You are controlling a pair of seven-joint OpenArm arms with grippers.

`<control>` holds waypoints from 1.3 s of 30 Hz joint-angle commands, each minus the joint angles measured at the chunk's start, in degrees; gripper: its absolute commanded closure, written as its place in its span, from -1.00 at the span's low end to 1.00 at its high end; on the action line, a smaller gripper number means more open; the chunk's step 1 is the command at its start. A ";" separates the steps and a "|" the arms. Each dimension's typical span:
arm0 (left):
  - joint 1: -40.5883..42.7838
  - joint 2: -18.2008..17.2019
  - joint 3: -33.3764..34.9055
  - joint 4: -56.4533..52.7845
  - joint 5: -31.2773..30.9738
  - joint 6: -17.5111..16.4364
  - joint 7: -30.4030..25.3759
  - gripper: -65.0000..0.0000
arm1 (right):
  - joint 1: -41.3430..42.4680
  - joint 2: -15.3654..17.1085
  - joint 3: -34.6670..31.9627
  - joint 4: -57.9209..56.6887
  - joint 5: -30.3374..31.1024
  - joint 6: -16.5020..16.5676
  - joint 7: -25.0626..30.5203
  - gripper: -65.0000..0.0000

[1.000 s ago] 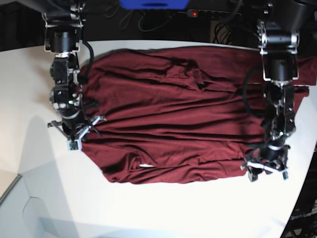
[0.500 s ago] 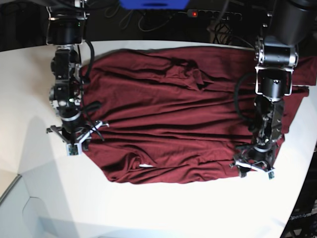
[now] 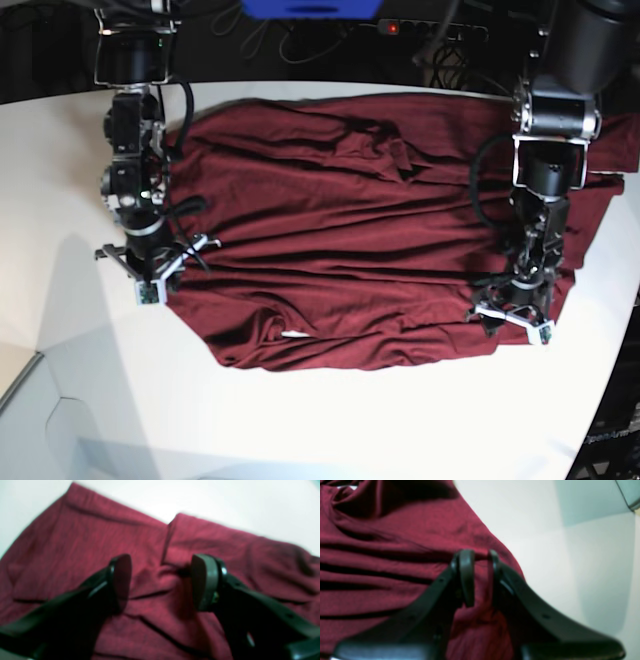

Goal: Layout the t-shirt on the table in an organized manner, then fold the t-shirt properly
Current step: 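Drag the held hem edge with the left gripper away from the shirt middle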

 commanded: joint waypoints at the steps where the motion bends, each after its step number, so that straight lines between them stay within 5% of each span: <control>1: -2.80 -0.40 1.38 -0.43 -0.02 -0.34 -1.18 -0.12 | 1.25 0.24 0.06 1.05 0.15 -0.23 1.56 0.74; 6: -3.77 -0.40 7.71 -1.22 -0.19 -0.34 -1.18 -0.12 | 0.55 0.32 0.06 1.14 0.15 -0.23 1.56 0.74; 21: -4.30 -0.40 7.97 0.18 -0.19 -0.34 -1.18 -0.09 | 0.46 0.24 0.06 1.05 0.15 -0.23 1.56 0.74; 30: -4.47 -0.40 7.97 -0.17 -0.19 -0.34 -1.27 1.00 | 0.46 0.24 0.06 0.97 0.15 -0.23 1.56 0.74; 39: -7.64 -0.67 7.80 0.27 -0.37 -0.26 -1.27 1.00 | 0.37 0.24 0.06 0.88 0.15 -0.23 1.56 0.74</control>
